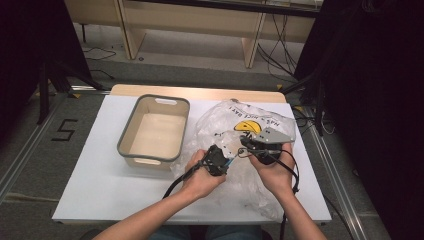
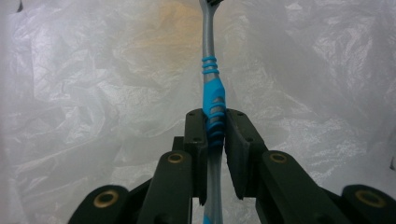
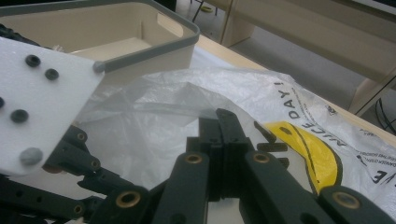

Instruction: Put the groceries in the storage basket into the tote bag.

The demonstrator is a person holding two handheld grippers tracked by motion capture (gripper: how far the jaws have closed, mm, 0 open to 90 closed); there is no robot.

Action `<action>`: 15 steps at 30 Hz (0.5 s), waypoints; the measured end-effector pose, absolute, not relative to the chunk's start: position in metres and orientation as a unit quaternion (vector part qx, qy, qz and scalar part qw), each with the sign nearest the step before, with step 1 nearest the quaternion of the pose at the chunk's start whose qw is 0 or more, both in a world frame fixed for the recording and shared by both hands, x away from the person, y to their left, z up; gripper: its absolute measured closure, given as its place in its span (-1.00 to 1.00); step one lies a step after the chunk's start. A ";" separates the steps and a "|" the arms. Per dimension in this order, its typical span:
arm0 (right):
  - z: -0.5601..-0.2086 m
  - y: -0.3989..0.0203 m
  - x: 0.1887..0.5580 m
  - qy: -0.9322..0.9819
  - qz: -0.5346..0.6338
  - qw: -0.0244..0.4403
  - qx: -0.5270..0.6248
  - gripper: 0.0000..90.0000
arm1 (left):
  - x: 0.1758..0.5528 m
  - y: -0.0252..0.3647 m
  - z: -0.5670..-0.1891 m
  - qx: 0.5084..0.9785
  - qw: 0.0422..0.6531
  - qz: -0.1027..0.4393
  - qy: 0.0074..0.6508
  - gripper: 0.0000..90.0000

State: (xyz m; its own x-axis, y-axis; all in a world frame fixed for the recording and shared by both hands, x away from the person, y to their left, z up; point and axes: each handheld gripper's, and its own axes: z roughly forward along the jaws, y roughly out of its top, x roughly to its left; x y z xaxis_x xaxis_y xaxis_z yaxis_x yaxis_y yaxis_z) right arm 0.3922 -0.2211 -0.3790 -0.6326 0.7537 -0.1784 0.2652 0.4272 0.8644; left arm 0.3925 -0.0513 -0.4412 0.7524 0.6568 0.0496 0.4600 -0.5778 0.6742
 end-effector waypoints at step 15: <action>-0.380 -0.222 0.393 0.795 0.428 0.283 0.323 1.00 | 0.401 -0.062 -0.447 0.872 0.353 0.194 0.278 0.72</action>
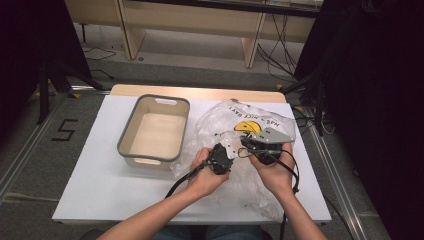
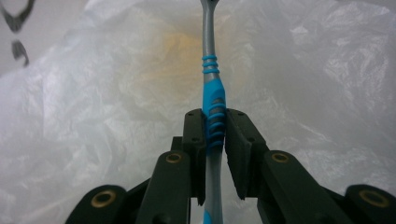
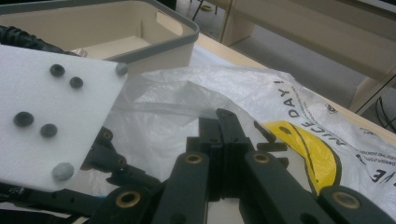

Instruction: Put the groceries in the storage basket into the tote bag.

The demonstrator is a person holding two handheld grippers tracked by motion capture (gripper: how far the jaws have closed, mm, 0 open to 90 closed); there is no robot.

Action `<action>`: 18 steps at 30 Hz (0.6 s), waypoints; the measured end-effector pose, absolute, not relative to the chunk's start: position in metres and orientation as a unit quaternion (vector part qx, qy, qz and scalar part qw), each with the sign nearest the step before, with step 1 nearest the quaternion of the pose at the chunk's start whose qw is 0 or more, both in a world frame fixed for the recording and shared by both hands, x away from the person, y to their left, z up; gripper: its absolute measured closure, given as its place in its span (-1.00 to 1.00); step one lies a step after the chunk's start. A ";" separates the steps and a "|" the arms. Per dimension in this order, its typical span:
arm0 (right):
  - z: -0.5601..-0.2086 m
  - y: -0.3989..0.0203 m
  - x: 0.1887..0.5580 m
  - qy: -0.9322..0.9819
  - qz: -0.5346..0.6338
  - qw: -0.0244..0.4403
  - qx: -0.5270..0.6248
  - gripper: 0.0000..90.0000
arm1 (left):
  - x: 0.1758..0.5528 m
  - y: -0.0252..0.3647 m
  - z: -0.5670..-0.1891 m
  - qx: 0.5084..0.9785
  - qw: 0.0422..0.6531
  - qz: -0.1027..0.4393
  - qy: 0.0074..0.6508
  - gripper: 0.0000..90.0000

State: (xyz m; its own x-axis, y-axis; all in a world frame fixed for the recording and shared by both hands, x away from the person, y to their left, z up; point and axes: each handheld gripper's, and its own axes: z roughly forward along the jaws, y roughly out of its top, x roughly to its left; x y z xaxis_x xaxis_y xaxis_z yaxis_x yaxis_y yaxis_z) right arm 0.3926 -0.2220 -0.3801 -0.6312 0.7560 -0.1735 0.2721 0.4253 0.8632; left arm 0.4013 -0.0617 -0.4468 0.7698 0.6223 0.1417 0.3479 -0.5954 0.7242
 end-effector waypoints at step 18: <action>-0.383 -0.226 0.392 0.797 0.422 0.280 0.328 1.00 | 0.362 -0.020 -0.421 0.860 0.397 0.208 0.245 0.20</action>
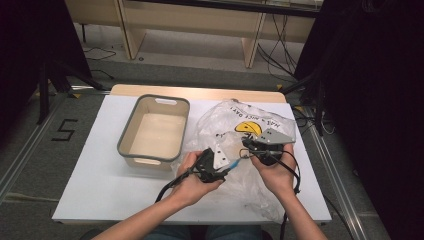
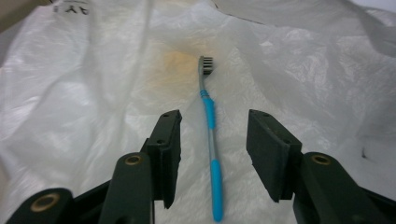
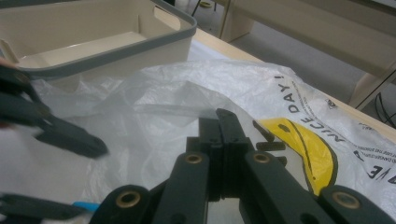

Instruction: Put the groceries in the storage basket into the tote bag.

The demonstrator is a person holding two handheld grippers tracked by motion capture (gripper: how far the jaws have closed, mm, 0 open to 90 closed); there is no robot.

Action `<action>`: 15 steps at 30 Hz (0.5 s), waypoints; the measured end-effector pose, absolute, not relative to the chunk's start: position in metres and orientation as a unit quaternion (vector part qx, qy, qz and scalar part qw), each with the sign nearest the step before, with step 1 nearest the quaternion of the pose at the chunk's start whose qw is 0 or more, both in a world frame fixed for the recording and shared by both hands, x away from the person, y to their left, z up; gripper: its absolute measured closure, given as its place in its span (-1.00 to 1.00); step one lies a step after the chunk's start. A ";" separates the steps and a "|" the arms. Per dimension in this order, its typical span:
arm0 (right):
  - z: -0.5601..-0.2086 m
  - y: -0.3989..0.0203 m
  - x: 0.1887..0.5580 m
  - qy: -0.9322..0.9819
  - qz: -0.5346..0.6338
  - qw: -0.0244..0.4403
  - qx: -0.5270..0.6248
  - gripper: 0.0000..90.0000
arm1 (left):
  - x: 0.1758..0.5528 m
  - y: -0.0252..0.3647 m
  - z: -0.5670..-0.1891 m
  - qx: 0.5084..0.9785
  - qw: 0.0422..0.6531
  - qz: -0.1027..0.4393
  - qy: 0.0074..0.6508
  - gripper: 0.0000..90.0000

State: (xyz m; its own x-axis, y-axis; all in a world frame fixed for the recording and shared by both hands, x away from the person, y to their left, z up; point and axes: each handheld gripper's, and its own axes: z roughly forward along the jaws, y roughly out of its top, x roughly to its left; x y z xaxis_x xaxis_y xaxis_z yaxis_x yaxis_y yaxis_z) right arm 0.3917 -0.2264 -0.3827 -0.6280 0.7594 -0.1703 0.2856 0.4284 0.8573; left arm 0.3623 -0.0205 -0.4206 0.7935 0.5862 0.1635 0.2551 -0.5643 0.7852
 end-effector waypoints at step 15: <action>-0.396 -0.230 0.382 0.827 0.405 0.233 0.313 1.00 | 0.340 0.064 -0.417 0.841 0.391 0.227 0.296 -0.18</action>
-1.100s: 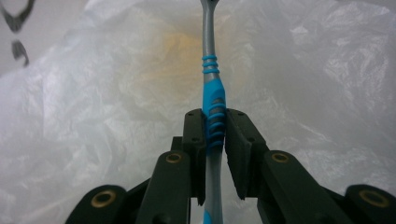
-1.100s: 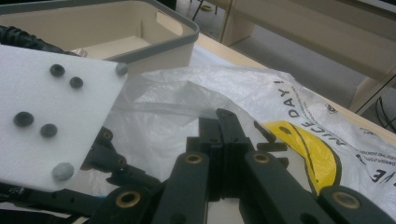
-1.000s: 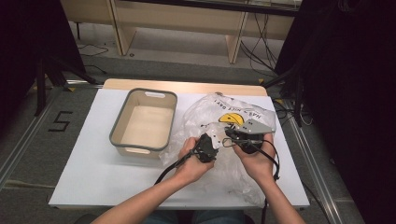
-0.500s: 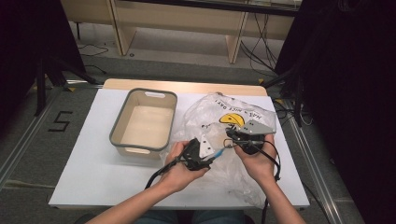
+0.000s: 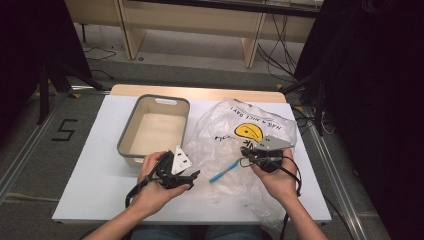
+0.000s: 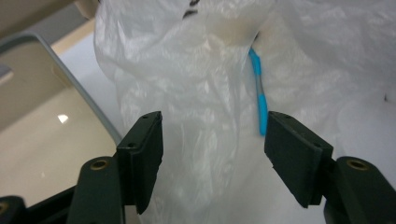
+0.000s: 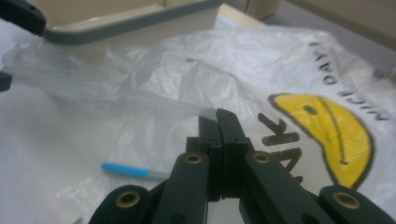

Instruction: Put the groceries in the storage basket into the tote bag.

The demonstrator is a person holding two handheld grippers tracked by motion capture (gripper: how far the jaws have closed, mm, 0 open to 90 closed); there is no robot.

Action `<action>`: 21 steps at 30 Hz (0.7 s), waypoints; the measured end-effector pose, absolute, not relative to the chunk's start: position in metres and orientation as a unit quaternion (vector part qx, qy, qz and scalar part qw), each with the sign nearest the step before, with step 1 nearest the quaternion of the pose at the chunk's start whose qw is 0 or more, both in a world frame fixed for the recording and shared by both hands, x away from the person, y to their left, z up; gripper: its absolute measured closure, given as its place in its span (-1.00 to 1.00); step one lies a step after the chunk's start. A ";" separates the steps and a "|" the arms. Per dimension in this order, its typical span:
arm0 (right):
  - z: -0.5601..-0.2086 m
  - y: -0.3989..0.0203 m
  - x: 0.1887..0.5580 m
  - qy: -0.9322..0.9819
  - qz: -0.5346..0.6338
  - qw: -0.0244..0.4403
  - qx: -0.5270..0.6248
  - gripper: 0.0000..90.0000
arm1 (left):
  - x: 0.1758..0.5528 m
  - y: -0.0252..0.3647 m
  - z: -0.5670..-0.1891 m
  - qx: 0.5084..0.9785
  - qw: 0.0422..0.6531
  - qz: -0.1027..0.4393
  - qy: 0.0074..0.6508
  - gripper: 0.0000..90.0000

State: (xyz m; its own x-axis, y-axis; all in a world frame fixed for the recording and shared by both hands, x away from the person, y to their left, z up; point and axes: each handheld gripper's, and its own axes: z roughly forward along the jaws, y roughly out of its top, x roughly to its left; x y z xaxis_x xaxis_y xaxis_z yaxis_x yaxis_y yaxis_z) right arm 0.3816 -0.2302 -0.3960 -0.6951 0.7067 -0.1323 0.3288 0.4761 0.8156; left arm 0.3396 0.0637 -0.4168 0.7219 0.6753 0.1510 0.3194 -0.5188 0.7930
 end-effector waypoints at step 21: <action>-0.444 -0.236 0.372 0.896 0.335 0.081 0.281 0.33 | 0.348 0.076 -0.454 0.875 0.334 0.178 0.302 -0.17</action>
State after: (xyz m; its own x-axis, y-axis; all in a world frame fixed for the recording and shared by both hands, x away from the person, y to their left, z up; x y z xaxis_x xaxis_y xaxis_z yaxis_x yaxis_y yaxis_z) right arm 0.3722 -0.2357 -0.4441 -0.8289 0.5578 0.0430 0.4489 0.6173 0.6461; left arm 0.3483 0.0758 -0.4545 0.7542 0.6475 0.1093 0.4096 -0.5939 0.6924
